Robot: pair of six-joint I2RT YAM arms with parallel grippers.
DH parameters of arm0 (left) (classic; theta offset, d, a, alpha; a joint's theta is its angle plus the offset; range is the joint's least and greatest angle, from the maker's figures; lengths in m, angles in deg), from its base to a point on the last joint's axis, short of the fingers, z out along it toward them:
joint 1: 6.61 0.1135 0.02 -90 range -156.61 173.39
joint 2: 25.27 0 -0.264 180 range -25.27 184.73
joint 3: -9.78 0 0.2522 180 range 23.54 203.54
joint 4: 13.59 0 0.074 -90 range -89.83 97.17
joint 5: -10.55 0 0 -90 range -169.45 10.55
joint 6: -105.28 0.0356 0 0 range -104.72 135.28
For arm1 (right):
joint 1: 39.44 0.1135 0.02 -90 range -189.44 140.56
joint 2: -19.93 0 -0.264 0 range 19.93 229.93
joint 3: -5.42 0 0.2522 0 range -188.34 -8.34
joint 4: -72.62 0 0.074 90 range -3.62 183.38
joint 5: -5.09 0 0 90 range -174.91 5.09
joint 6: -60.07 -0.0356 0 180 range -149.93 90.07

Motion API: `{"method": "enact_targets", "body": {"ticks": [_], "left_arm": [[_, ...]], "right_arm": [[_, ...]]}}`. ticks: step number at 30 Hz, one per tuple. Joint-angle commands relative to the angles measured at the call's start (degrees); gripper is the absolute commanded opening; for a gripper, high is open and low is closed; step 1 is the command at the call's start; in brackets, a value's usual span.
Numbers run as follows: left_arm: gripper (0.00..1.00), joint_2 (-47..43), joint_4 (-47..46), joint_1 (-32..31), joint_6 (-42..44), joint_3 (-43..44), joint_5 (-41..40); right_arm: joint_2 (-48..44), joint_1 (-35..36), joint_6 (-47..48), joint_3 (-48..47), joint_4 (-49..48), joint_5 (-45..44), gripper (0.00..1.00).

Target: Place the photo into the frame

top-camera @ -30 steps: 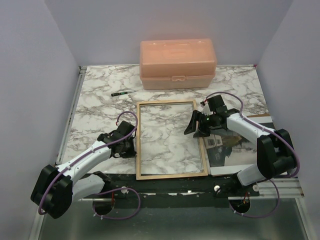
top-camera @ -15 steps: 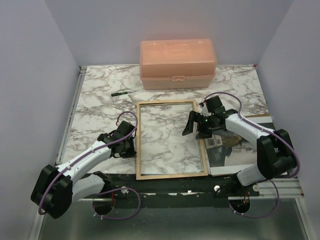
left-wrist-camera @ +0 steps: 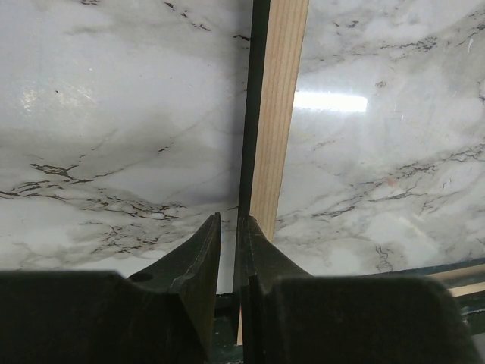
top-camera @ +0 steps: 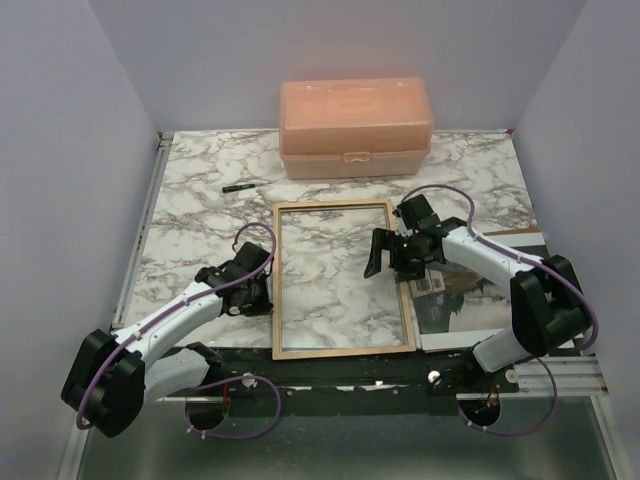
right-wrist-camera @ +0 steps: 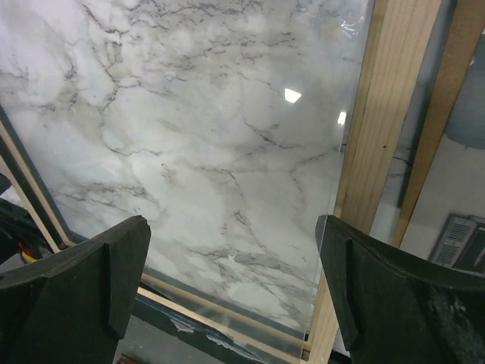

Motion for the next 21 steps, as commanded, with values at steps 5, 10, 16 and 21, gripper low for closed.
{"method": "enact_targets", "body": {"ticks": [5,10,16,21], "left_arm": [[0.17,0.60,0.75,-0.38,0.66,-0.63,-2.51],[0.17,0.45,0.79,-0.36,0.61,-0.64,-2.67],[0.19,-1.02,0.89,-0.37,0.53,-0.59,-2.85],[0.39,-6.06,-0.18,-0.39,0.34,-1.84,-1.20]], "right_arm": [[-0.98,1.12,0.35,-3.82,5.87,-6.56,1.00],[-1.76,1.27,0.06,-3.87,6.97,-7.46,1.00],[-3.54,1.27,-0.70,-4.18,8.32,-10.79,1.00],[-4.51,1.23,-0.41,-2.26,9.27,-14.43,1.00]]}}
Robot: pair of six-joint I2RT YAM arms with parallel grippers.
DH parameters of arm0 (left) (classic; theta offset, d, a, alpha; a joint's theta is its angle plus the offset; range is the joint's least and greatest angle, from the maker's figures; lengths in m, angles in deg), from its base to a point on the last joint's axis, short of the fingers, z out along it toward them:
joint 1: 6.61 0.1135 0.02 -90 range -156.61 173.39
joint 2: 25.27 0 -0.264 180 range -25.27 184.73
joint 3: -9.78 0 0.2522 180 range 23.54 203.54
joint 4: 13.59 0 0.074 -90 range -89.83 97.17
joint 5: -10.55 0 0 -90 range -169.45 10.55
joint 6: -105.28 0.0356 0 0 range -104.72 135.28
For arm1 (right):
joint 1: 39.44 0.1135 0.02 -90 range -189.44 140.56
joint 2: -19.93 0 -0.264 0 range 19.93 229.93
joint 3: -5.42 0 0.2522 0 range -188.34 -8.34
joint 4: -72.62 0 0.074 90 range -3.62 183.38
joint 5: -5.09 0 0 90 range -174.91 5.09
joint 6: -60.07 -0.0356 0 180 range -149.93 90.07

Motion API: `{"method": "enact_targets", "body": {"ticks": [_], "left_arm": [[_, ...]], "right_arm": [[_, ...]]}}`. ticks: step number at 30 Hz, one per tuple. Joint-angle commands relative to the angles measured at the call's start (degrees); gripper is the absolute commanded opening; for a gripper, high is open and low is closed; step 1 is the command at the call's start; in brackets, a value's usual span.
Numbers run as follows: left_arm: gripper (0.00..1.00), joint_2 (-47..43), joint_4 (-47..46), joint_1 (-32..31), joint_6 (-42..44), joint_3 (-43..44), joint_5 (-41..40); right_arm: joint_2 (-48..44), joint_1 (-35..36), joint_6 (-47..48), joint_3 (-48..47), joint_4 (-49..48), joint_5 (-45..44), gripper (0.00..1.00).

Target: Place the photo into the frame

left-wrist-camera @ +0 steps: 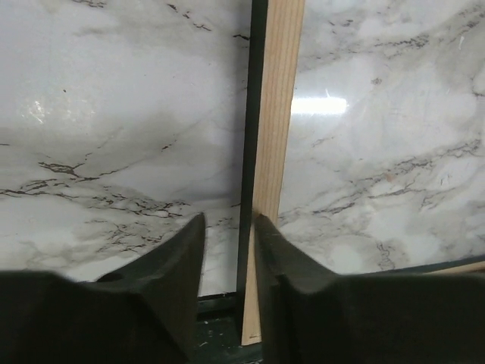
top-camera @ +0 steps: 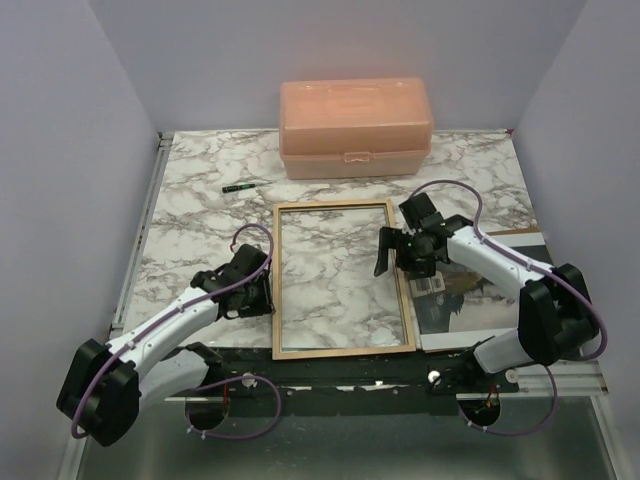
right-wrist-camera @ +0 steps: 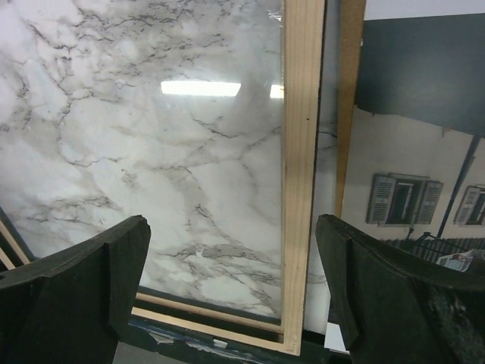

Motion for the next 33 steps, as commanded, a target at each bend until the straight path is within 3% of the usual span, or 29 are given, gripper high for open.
{"method": "enact_targets", "body": {"ticks": [1,7,18,33], "left_arm": [[0.43,-4.99,-0.30,-0.23,0.02,-1.48,-0.14],[0.65,-7.11,-1.57,0.28,-0.73,-2.26,3.67],[0.62,-3.01,-11.89,3.39,-0.97,-5.07,12.70],[0.57,2.55,-14.53,8.84,1.57,-3.85,15.60]], "right_arm": [[-1.90,0.24,-0.33,1.01,2.24,-5.35,1.00],[-4.17,0.24,-1.24,6.62,1.04,-3.73,1.00],[-3.95,0.20,-4.46,9.13,-2.88,3.00,0.84],[3.40,0.22,-4.78,2.84,-6.57,8.70,0.84]]}}
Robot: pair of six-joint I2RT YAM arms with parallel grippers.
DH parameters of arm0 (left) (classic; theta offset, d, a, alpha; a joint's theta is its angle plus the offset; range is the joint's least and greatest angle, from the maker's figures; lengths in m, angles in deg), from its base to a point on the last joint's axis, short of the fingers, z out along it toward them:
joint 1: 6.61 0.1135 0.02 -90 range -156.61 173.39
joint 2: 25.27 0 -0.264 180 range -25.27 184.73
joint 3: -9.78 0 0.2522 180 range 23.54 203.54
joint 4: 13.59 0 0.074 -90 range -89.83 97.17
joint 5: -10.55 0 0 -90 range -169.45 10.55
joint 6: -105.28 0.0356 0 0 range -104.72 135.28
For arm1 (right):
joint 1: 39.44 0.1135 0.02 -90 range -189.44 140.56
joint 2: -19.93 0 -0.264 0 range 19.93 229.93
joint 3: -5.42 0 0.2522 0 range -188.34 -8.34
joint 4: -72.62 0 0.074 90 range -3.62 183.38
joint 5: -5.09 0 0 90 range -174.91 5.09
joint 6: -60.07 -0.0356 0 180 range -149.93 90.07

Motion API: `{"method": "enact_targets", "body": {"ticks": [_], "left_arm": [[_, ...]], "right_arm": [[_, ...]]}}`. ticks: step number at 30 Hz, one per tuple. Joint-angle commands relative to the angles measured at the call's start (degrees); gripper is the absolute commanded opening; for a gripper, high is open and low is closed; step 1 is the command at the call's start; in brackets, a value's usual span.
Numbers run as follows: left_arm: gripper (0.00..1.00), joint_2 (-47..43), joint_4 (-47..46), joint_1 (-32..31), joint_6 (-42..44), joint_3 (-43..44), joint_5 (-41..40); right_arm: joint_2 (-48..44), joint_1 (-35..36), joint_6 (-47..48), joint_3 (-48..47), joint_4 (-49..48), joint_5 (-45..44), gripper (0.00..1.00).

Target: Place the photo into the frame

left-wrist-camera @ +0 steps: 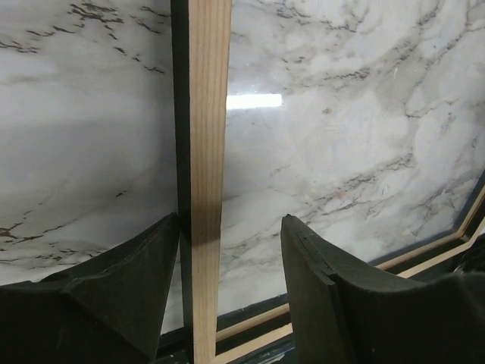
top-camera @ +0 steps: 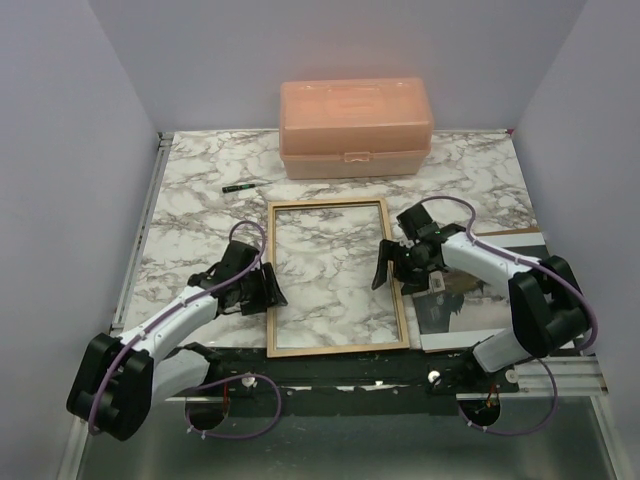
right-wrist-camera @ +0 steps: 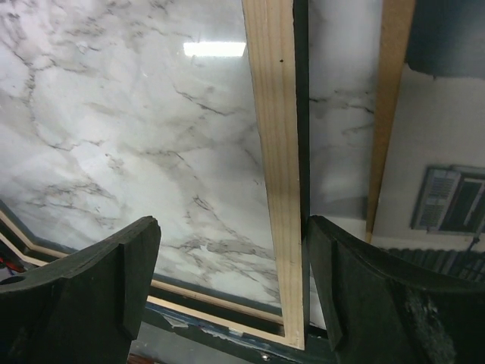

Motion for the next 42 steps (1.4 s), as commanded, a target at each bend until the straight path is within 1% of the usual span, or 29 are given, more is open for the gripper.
{"method": "enact_targets", "body": {"ticks": [1,10,14,18,21,25,28,32,33,36,38,42], "left_arm": [[0.56,2.55,-2.47,2.25,1.70,1.07,3.08],[0.56,6.18,0.65,6.48,5.98,6.41,2.18],[0.55,8.83,2.38,6.98,7.22,8.92,2.19],[0.56,8.92,3.33,7.09,7.57,9.18,1.55],[0.59,9.30,4.77,7.08,7.84,10.09,-0.04],[0.69,9.21,7.64,7.08,7.45,11.72,-3.13],[0.77,7.42,11.63,7.07,6.84,13.74,-7.57],[0.83,2.21,17.95,7.08,7.35,16.58,-14.68],[0.84,0.49,19.10,7.04,7.61,17.12,-15.08],[0.86,-4.43,20.50,6.95,8.28,17.73,-13.89],[0.91,-7.35,20.14,6.75,8.42,17.58,-10.81],[0.92,-12.16,18.01,6.05,7.37,16.30,-4.85]], "right_arm": [[2.51,0.22,-0.66,-3.55,-3.85,3.92,0.84],[6.59,0.25,-0.99,-7.08,-6.17,6.54,0.84],[6.63,0.25,-1.29,-6.94,-6.43,6.01,0.85],[6.67,0.26,-1.92,-6.25,-7.19,6.65,0.85],[5.94,0.33,-2.06,-5.54,-7.00,6.26,0.86],[4.55,0.25,-1.75,-4.98,-5.27,4.63,0.88],[2.92,0.24,-1.83,-4.00,-5.08,3.90,0.91],[2.11,0.29,-2.61,-2.07,-6.45,5.52,0.91],[2.09,0.28,-2.71,-1.68,-6.94,6.25,0.91],[1.53,0.41,-2.83,-0.40,-7.43,7.12,0.91],[1.30,0.41,-2.49,0.31,-7.54,7.69,0.91],[0.20,0.50,-2.16,2.09,-8.13,8.77,0.91]]}}
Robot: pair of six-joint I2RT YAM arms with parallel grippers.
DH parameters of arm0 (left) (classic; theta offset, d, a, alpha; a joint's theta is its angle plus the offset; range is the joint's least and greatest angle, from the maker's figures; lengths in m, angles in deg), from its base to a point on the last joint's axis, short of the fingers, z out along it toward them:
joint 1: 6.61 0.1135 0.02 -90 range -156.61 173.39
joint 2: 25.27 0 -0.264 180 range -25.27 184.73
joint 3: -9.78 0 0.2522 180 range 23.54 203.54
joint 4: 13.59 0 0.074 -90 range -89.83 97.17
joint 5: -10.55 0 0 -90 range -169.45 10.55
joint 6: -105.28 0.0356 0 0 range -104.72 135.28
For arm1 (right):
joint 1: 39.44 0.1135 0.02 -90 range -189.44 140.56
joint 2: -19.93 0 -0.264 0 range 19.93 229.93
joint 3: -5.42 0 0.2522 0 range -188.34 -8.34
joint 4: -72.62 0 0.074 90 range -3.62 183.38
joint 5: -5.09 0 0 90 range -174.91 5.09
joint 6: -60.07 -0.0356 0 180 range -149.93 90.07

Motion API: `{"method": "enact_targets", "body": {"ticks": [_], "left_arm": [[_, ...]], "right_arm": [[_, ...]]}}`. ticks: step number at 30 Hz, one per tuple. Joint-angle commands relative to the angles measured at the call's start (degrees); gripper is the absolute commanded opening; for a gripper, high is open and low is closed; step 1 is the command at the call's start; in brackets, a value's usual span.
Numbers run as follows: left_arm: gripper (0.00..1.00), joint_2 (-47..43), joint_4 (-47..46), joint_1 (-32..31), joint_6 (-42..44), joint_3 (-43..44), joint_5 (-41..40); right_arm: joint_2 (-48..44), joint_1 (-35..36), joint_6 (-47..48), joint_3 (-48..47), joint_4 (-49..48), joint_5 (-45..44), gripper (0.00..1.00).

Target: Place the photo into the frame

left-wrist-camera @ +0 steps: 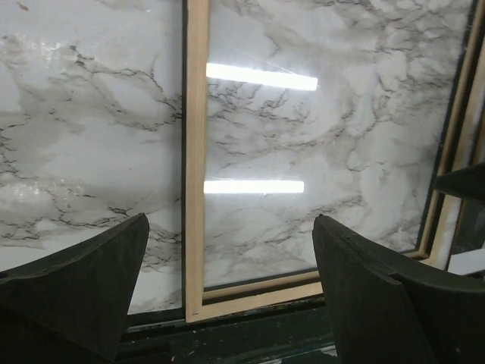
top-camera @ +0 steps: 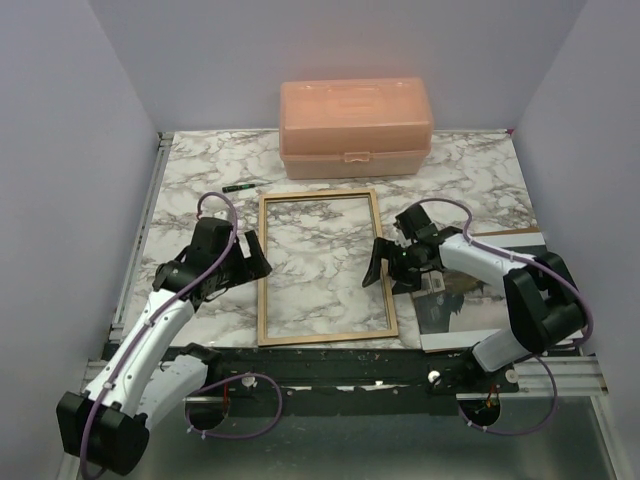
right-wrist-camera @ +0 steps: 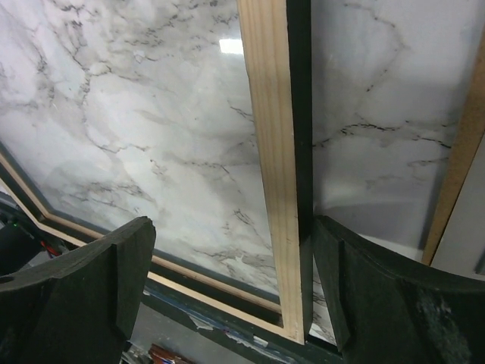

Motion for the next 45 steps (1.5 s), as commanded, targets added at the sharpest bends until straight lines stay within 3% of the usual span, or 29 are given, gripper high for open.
{"method": "enact_targets", "body": {"ticks": [1,12,23,31,40,45], "left_arm": [[0.92,-5.06,-0.27,-0.94,-0.76,-0.86,6.81],[0.96,-7.31,-5.11,-4.11,-6.35,-1.19,14.11],[0.96,-2.63,-10.49,-14.86,-12.54,0.22,12.15],[0.94,6.19,-19.30,-20.99,-15.66,2.12,15.01],[0.93,14.63,-26.93,-25.94,-18.05,4.57,16.65],[0.93,17.77,-27.80,-27.46,-18.27,5.76,17.20]], "right_arm": [[-2.87,0.48,-0.23,2.93,-2.31,3.51,0.91],[-4.62,0.75,-0.14,6.85,-6.82,9.89,0.90],[-15.68,0.65,-4.37,7.22,-2.39,-1.02,0.91],[-23.11,0.48,-5.13,4.04,8.65,-14.66,0.91],[-19.30,0.56,-4.35,-1.90,21.52,-27.50,0.91],[-14.66,0.57,-4.48,-2.36,25.49,-30.34,0.80]]}}
